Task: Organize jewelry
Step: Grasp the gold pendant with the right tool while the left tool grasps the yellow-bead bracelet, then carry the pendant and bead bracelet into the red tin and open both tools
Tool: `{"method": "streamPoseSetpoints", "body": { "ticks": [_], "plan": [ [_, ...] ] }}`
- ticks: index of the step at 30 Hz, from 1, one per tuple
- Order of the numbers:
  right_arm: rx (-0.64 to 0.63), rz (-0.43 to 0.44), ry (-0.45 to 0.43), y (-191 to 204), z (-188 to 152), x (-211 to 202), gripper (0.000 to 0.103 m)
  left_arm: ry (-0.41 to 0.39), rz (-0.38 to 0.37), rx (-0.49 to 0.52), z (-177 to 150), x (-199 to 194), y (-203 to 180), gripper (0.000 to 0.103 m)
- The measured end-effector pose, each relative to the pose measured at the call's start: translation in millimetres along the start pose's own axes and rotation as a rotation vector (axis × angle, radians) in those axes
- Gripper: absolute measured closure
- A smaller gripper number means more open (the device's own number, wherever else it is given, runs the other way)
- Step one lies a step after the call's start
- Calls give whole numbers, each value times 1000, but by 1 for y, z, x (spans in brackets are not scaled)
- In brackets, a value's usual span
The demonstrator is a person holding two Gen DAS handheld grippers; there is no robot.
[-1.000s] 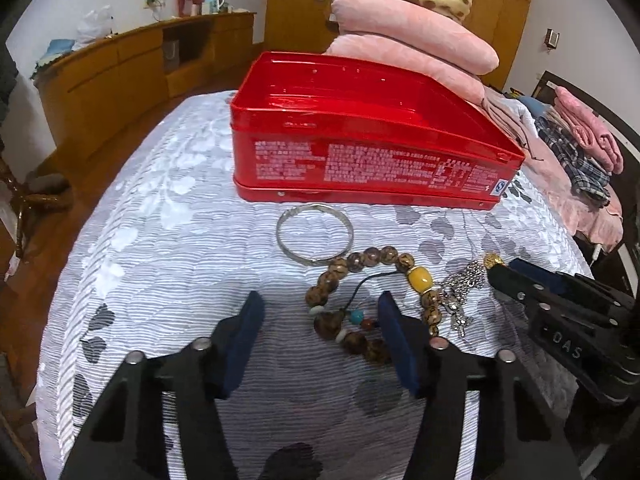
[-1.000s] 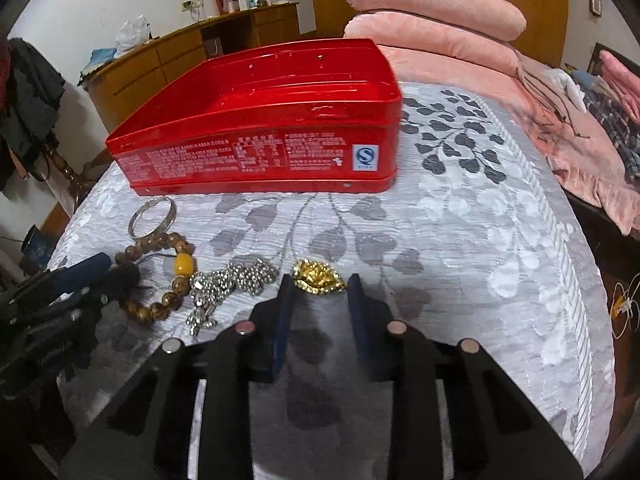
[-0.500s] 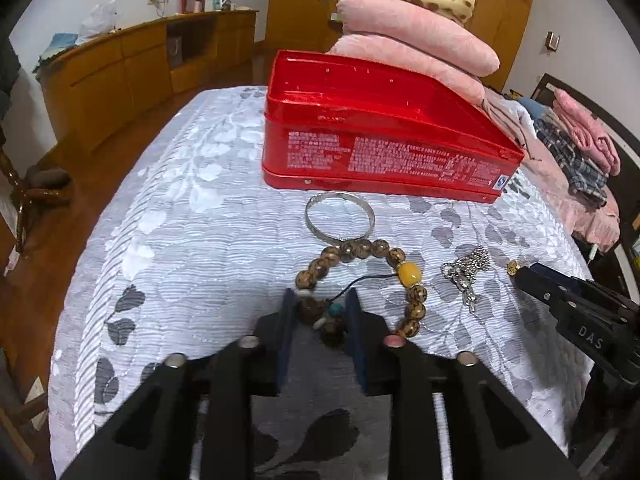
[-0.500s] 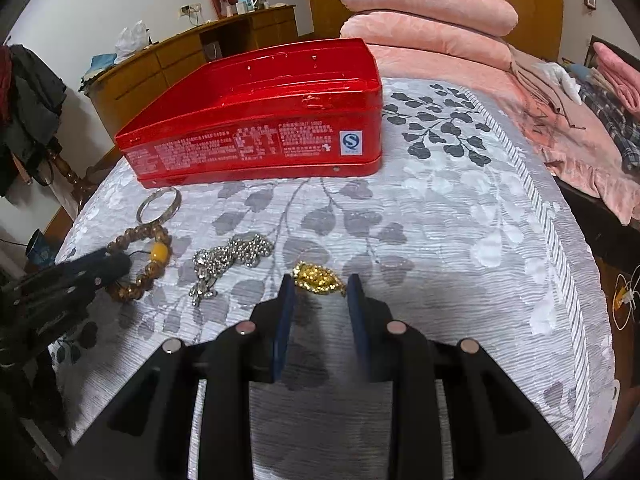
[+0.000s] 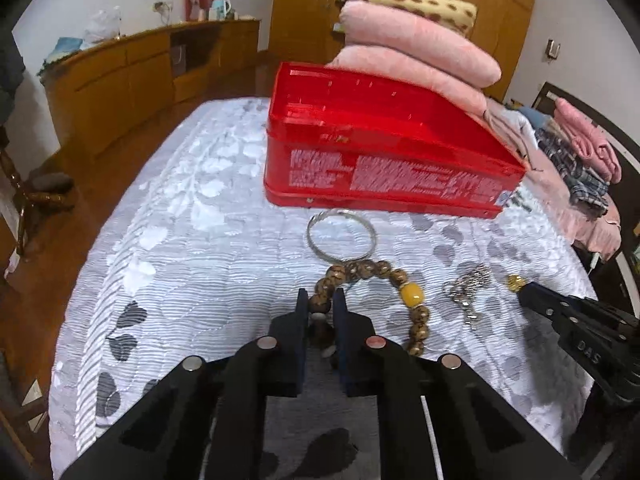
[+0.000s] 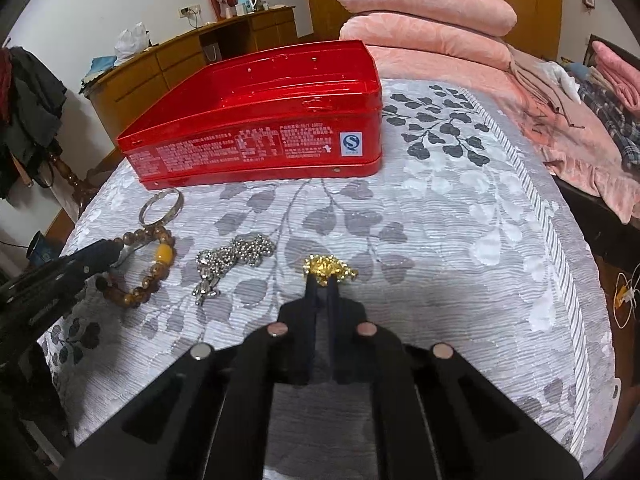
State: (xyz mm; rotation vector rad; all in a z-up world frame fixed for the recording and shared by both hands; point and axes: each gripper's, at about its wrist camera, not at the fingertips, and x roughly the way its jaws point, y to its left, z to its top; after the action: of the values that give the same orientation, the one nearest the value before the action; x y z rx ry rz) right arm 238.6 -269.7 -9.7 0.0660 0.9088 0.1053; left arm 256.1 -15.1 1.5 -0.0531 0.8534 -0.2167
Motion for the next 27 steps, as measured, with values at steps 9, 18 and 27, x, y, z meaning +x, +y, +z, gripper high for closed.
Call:
{"method": "streamPoseSetpoints", "body": {
  "ticks": [9,18,27],
  "plan": [
    [-12,-27,-19,-3,-2,-6,65,56,-19,19,-5,6,-5,90],
    [-41,-13,28,0,6,14,69,65,-26,58,-2,15,-14,71],
    [-38,-12,-22,-1,5,3,80,63,-17,132,-2,17,-27,92]
  ]
}}
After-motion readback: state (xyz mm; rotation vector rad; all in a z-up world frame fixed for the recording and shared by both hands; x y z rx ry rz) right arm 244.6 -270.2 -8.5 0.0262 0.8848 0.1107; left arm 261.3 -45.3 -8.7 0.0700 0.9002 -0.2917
